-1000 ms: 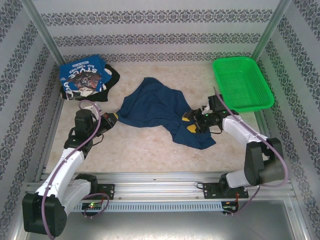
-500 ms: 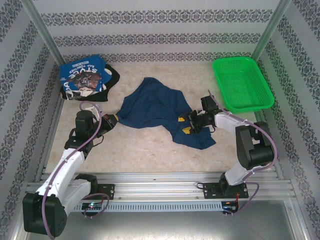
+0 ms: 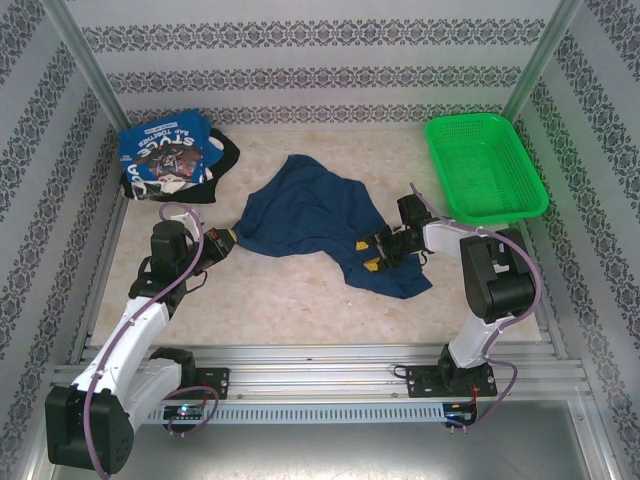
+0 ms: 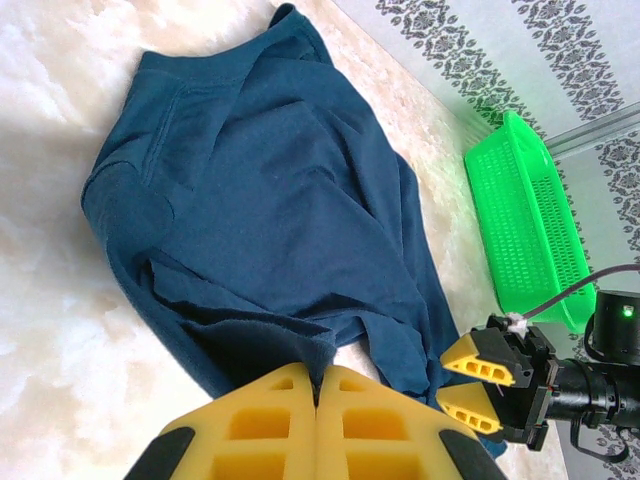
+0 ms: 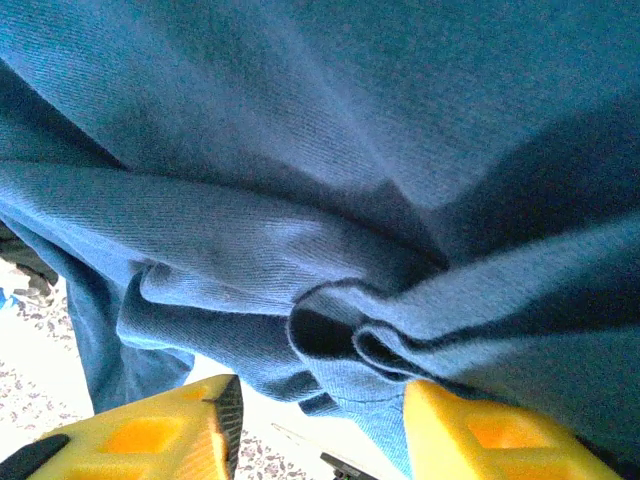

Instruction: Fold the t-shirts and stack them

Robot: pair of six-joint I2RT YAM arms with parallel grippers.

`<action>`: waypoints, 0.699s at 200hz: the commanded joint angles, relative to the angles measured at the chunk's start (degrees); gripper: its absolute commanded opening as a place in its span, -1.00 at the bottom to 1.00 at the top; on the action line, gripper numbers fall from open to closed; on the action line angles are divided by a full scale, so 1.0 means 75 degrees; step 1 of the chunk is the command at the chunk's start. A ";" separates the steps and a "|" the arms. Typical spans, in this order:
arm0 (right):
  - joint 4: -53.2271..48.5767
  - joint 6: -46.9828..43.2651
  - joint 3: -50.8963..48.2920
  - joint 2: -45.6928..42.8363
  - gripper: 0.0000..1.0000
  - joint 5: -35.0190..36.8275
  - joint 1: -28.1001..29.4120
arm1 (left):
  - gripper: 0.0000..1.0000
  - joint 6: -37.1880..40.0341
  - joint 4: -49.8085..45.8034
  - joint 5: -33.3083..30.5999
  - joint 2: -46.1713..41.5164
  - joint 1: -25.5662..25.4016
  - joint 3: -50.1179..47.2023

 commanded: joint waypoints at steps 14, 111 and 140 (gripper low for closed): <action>-0.0238 -0.0254 0.0001 0.0167 -0.28 0.0287 -0.0105 | -1.00 0.0191 -0.0035 0.0116 -0.0167 -0.0096 -0.0052; -0.0751 -0.0734 0.0054 -0.0934 -1.00 0.0419 -0.0256 | -1.00 0.0179 -0.0074 -0.0019 -0.0152 -0.0096 0.0020; -0.1345 -0.1033 0.0424 -0.1626 -1.00 0.0469 -0.0321 | -1.00 0.0190 -0.0115 -0.0062 -0.0174 -0.0095 0.0138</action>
